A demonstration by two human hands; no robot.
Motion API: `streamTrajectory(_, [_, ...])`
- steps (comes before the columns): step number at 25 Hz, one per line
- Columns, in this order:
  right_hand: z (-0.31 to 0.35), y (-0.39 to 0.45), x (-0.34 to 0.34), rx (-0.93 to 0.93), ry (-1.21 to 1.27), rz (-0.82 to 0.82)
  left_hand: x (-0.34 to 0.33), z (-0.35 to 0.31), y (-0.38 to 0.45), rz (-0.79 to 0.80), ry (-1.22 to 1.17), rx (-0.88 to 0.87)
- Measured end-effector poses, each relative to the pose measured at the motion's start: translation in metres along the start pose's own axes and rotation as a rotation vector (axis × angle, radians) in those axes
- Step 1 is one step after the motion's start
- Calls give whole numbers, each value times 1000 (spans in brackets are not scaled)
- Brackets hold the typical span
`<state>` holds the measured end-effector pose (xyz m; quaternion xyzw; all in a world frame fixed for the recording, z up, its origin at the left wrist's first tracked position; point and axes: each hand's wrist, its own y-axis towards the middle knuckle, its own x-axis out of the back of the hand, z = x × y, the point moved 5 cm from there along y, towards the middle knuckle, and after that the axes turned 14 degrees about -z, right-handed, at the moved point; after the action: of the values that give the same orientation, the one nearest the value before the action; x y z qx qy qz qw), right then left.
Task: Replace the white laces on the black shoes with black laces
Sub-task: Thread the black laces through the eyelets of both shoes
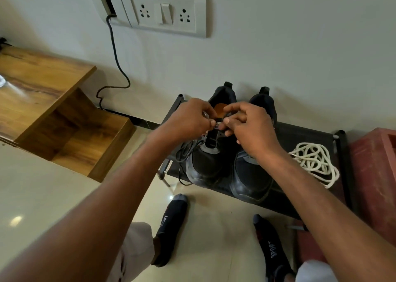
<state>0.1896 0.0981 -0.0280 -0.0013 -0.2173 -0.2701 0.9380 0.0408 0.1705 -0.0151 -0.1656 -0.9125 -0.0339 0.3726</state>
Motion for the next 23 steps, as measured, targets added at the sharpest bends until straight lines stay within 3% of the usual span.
streamTrajectory(3, [5,2,2,53,0,-41,-4,-5,2,56,-170,71])
streamTrajectory(7, [-4,11,2,-2,-19,-120,-5,-2,8,58,-116,16])
streamTrajectory(9, [-5,12,-5,-35,-23,-81,-4,6,9,26,-50,-8])
streamTrajectory(13, [-2,11,-12,85,-218,-30,3,16,13,-66,89,-33])
streamTrajectory(18, [-6,-9,-19,277,-526,252,-7,15,9,-23,218,-119])
streamTrajectory(23, [-9,-1,-16,308,-565,256,-23,15,9,-52,420,-192])
